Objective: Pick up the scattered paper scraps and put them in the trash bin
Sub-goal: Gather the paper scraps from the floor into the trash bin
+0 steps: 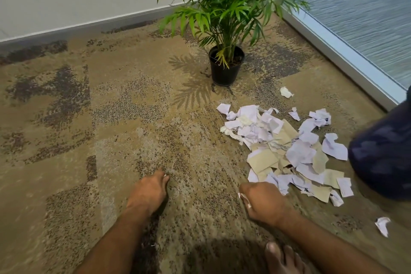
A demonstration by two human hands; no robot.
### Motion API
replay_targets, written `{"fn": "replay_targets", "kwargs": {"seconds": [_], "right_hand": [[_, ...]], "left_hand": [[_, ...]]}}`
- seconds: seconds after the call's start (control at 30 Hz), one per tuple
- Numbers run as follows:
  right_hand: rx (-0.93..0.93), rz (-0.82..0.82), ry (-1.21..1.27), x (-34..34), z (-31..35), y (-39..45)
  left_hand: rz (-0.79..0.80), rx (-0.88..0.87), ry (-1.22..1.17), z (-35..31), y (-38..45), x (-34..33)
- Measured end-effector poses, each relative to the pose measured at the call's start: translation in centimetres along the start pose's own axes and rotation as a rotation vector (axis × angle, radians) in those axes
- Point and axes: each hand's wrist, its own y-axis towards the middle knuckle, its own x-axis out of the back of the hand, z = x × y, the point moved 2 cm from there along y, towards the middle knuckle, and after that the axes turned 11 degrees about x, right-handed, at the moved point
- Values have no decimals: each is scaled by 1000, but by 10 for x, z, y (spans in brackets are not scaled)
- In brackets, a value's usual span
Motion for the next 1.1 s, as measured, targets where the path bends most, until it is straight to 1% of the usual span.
{"fn": "replay_targets", "kwargs": {"seconds": [0.03,0.1,0.17,0.2,0.27,0.37,0.43,0.5,0.57,0.6,0.67,0.73,0.83,0.9,0.97,1.03,1.1], "right_hand": [[-14,-8,7,2,0,1],[-86,-82,113,11,0,-2],[-184,-233,264,33,-2,-8],[-238,-327,333,48,-3,-12],[-350,-582,482,88,-8,-24],[-456,-967,636,161,-23,-54],[-483,-1189,687,213,-37,-88],[-532,-1389,664,259,-62,-128],[-637,-1521,564,299,-90,-171],[-693,-1556,519,314,-103,-192],[-819,-1535,385,335,-129,-229],[-943,-1399,236,343,-155,-257],[-1110,-1152,92,336,-185,-279],[-1188,-983,89,322,-206,-286],[-1227,-795,164,308,-218,-286],[-1222,-600,253,297,-225,-283],[-1175,-429,281,290,-223,-281]], "left_hand": [[0,-6,-30,-4,-1,2],[-18,-34,-123,-18,-5,9],[-49,-72,-223,-44,-8,20],[-67,-94,-292,-61,-11,27],[-75,-159,-491,-103,-20,46],[-30,-295,-779,-183,-47,81],[50,-419,-929,-246,-75,106],[141,-519,-1009,-310,-101,126],[199,-616,-1038,-374,-131,140],[212,-673,-1044,-404,-150,146],[242,-774,-1020,-457,-187,154],[215,-821,-937,-501,-214,153],[191,-828,-841,-545,-232,137],[188,-808,-745,-563,-232,119],[246,-769,-647,-573,-227,103],[308,-769,-493,-579,-222,90],[372,-824,-352,-580,-223,80]]}}
